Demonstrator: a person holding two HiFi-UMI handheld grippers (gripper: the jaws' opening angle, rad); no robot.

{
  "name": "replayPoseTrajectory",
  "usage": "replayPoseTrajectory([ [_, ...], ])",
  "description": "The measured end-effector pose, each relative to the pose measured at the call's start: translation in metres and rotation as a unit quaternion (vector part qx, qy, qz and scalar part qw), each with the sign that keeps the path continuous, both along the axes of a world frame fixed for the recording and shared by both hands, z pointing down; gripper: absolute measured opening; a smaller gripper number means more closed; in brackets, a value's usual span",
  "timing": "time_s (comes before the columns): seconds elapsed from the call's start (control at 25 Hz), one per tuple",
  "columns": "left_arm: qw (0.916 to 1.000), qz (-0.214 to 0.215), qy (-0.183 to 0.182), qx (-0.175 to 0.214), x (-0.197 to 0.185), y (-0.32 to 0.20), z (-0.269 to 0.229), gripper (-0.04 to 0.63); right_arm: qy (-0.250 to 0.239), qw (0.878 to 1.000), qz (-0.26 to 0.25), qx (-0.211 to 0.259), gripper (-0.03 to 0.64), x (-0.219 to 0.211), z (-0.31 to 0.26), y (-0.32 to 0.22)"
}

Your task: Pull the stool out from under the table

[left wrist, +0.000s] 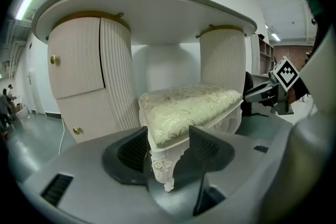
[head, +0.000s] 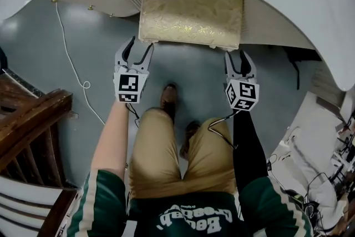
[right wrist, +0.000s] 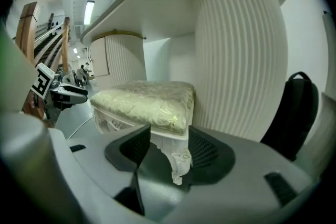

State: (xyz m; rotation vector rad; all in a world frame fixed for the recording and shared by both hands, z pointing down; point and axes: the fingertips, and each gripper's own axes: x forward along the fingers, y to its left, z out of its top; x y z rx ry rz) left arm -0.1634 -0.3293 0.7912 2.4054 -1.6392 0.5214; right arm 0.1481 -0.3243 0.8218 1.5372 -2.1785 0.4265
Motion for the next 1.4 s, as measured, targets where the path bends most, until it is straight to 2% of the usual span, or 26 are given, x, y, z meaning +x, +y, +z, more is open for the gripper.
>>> replayPoseTrajectory([
  [0.12, 0.9998, 0.006, 0.008, -0.017, 0.001, -0.005, 0.026, 0.258, -0.008, 1.000, -0.004, -0.013, 0.255, 0.000, 0.024, -0.008],
  [0.28, 0.9994, 0.015, 0.028, -0.012, 0.003, -0.016, 0.038, 0.275, -0.019, 0.999, -0.024, -0.029, 0.275, -0.003, 0.041, -0.019],
  [0.44, 0.9961, 0.035, 0.077, -0.023, -0.001, -0.020, 0.043, 0.327, -0.030, 0.997, -0.057, -0.038, 0.312, -0.004, 0.051, -0.029],
  [0.56, 0.9915, 0.064, 0.108, -0.035, 0.002, -0.025, 0.045, 0.345, -0.045, 0.995, -0.080, -0.032, 0.302, -0.004, 0.053, -0.032],
  [0.68, 0.9902, 0.081, 0.107, -0.037, 0.002, -0.028, 0.047, 0.344, -0.026, 0.996, -0.084, -0.027, 0.279, -0.006, 0.054, -0.033],
  [1.08, 0.9918, 0.055, 0.095, -0.067, 0.001, -0.026, 0.045, 0.324, 0.022, 0.994, -0.087, -0.055, 0.261, -0.009, 0.049, -0.031],
  [1.4, 0.9906, 0.048, 0.085, -0.096, -0.004, 0.002, 0.043, 0.319, 0.025, 0.992, -0.088, -0.089, 0.262, -0.014, 0.047, -0.004],
])
